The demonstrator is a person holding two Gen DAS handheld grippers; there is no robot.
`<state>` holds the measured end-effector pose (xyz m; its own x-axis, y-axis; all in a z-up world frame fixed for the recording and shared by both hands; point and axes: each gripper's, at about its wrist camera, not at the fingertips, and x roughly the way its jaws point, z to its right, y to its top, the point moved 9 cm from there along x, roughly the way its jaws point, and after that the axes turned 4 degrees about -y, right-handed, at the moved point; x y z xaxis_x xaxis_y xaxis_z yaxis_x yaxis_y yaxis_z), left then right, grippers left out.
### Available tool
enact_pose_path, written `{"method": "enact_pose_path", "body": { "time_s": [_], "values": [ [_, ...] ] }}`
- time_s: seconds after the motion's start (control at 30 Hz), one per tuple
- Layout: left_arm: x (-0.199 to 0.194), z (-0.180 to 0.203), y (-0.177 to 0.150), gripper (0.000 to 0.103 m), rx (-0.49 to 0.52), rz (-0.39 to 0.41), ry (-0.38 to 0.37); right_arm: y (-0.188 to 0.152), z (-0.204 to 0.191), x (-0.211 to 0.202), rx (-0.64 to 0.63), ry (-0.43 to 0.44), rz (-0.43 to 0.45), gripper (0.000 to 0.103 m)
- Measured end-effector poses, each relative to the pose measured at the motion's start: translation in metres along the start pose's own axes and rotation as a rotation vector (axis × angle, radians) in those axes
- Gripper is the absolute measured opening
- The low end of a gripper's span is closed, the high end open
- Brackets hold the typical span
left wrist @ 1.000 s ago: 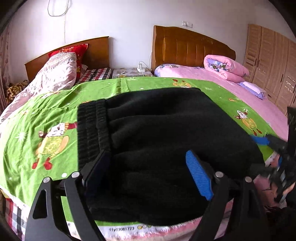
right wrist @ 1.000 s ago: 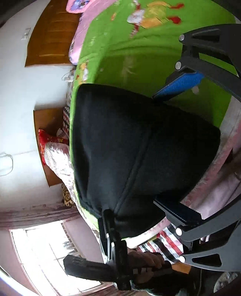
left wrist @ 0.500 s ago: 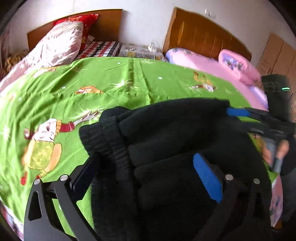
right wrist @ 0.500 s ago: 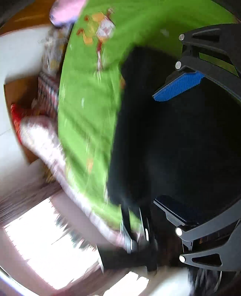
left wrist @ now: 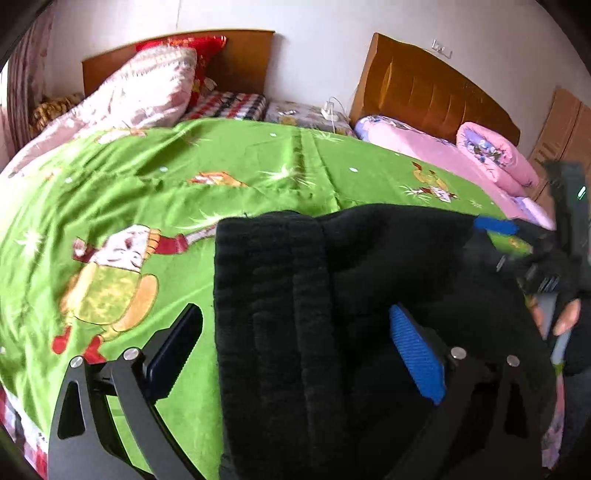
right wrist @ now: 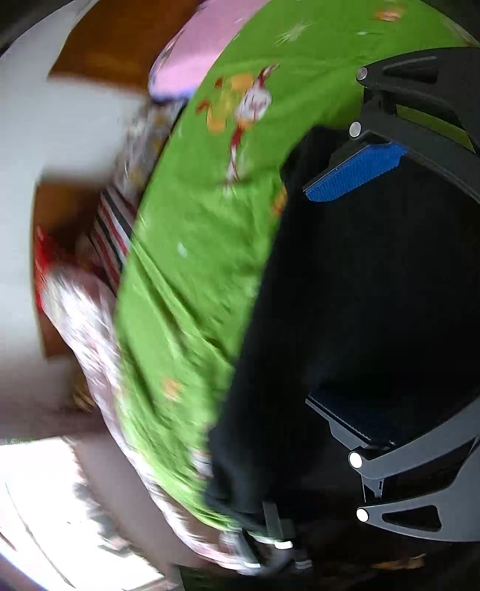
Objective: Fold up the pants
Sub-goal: 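Lower the folded bundle onto the sheet and open both tools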
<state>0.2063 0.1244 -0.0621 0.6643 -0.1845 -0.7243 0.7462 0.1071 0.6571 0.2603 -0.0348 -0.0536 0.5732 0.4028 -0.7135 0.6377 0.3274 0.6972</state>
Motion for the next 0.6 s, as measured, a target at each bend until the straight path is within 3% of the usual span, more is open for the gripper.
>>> {"method": "enact_pose_path", "body": {
  "time_s": [0.07, 0.17, 0.27, 0.33, 0.43, 0.6],
  "values": [
    [0.001, -0.001, 0.002, 0.101, 0.016, 0.003, 0.019, 0.004, -0.003, -0.026, 0.054, 0.036, 0.068, 0.098],
    [0.0, -0.001, 0.004, 0.102, 0.023, 0.006, 0.03, -0.006, -0.029, -0.057, -0.014, 0.083, 0.073, 0.098],
    [-0.001, -0.001, 0.003, 0.102, 0.023, 0.012, 0.034, -0.041, -0.06, -0.065, -0.149, 0.06, -0.001, 0.098],
    [-0.001, -0.001, 0.004, 0.102, 0.024, 0.015, 0.041, -0.067, -0.067, -0.046, -0.224, 0.006, -0.092, 0.098],
    [-0.002, 0.0, 0.003, 0.102, 0.024, 0.019, 0.047, -0.071, -0.06, -0.036, -0.104, 0.081, -0.098, 0.099],
    [-0.002, 0.002, 0.003, 0.102, 0.035, 0.018, 0.065, -0.071, -0.056, -0.035, -0.105, 0.066, -0.082, 0.099]
  ]
}}
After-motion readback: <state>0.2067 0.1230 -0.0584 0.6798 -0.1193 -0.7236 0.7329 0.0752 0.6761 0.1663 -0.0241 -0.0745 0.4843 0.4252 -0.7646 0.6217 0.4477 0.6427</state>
